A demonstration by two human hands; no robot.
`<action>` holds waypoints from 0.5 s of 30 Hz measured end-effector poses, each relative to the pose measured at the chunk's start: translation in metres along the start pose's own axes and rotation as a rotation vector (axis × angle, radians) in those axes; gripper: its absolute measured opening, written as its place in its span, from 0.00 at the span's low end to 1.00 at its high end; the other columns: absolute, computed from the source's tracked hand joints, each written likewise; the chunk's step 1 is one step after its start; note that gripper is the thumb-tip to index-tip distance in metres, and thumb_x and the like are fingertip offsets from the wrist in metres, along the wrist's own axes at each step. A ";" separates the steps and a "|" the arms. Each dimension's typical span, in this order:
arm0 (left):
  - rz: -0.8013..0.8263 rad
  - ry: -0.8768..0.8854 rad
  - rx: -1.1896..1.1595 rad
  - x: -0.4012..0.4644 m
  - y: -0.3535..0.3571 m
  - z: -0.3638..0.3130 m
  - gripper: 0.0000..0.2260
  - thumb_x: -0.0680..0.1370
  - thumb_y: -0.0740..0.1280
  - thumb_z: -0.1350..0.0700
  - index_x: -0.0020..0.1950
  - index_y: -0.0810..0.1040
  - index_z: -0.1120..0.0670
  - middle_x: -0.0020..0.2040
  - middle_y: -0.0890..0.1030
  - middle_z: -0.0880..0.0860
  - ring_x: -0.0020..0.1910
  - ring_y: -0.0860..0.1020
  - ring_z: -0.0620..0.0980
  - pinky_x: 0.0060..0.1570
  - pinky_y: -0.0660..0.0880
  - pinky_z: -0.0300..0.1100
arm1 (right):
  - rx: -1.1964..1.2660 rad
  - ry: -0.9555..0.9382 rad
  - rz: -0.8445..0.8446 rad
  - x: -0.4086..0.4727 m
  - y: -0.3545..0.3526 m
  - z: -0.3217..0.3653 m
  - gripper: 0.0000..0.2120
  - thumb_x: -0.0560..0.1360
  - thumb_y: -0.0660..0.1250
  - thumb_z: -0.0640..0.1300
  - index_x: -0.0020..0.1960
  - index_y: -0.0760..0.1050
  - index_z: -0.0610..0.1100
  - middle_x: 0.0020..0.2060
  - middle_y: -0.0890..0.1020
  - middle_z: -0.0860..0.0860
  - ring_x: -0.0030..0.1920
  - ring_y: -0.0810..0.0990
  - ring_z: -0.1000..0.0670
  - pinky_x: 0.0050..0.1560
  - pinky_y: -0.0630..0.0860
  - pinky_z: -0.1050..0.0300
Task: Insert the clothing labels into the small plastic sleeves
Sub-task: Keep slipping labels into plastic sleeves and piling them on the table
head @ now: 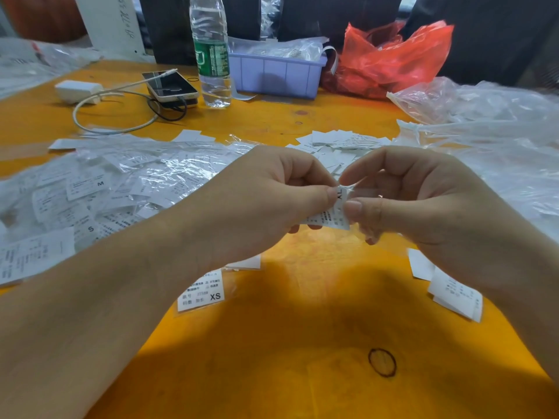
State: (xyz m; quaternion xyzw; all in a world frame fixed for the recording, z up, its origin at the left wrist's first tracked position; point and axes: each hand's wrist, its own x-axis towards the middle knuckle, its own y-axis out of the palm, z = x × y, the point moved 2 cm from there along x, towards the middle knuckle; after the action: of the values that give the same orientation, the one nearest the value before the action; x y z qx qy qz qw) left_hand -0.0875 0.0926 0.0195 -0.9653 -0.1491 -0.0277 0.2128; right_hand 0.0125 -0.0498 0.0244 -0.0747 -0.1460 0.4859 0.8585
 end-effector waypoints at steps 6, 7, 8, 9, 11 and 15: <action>-0.024 0.002 -0.014 0.000 0.000 -0.002 0.06 0.78 0.68 0.57 0.42 0.83 0.53 0.30 0.81 0.46 0.28 0.74 0.39 0.26 0.70 0.30 | 0.010 0.016 0.022 0.001 0.001 -0.001 0.17 0.60 0.72 0.42 0.48 0.77 0.41 0.31 0.82 0.47 0.30 0.78 0.50 0.31 0.78 0.57; -0.025 0.003 -0.014 -0.001 0.001 -0.002 0.06 0.78 0.68 0.57 0.42 0.82 0.53 0.30 0.81 0.46 0.28 0.74 0.39 0.26 0.70 0.30 | 0.014 0.019 0.025 0.001 0.001 -0.002 0.17 0.60 0.72 0.42 0.48 0.77 0.41 0.32 0.82 0.46 0.31 0.78 0.50 0.31 0.78 0.56; -0.029 0.005 -0.012 -0.001 0.001 -0.002 0.06 0.78 0.68 0.57 0.42 0.82 0.53 0.30 0.81 0.46 0.27 0.74 0.39 0.26 0.69 0.30 | 0.020 0.021 0.030 0.001 0.001 -0.002 0.17 0.60 0.72 0.42 0.49 0.77 0.41 0.32 0.82 0.46 0.31 0.78 0.49 0.32 0.78 0.56; -0.032 0.006 -0.011 -0.001 0.001 -0.002 0.06 0.78 0.68 0.57 0.42 0.82 0.53 0.30 0.81 0.46 0.27 0.73 0.39 0.26 0.69 0.30 | 0.022 0.021 0.035 0.001 0.001 -0.002 0.18 0.60 0.72 0.42 0.49 0.77 0.41 0.33 0.82 0.45 0.32 0.78 0.48 0.32 0.78 0.55; -0.034 0.012 -0.007 -0.001 0.002 -0.002 0.06 0.78 0.68 0.57 0.43 0.82 0.53 0.31 0.81 0.47 0.26 0.73 0.39 0.26 0.69 0.30 | 0.015 0.020 0.045 0.001 0.001 -0.003 0.18 0.60 0.72 0.42 0.49 0.77 0.42 0.33 0.82 0.45 0.33 0.79 0.48 0.33 0.78 0.55; -0.059 0.072 0.082 -0.002 0.003 0.000 0.03 0.77 0.69 0.54 0.43 0.81 0.50 0.35 0.83 0.52 0.30 0.75 0.43 0.29 0.73 0.40 | 0.000 0.021 0.045 0.001 0.000 -0.003 0.18 0.61 0.72 0.41 0.51 0.77 0.42 0.34 0.81 0.43 0.33 0.79 0.48 0.34 0.78 0.55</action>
State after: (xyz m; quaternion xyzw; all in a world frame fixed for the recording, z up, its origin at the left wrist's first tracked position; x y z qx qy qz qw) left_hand -0.0888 0.0897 0.0186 -0.9493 -0.1706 -0.0627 0.2564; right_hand 0.0136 -0.0492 0.0220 -0.0830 -0.1355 0.5043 0.8488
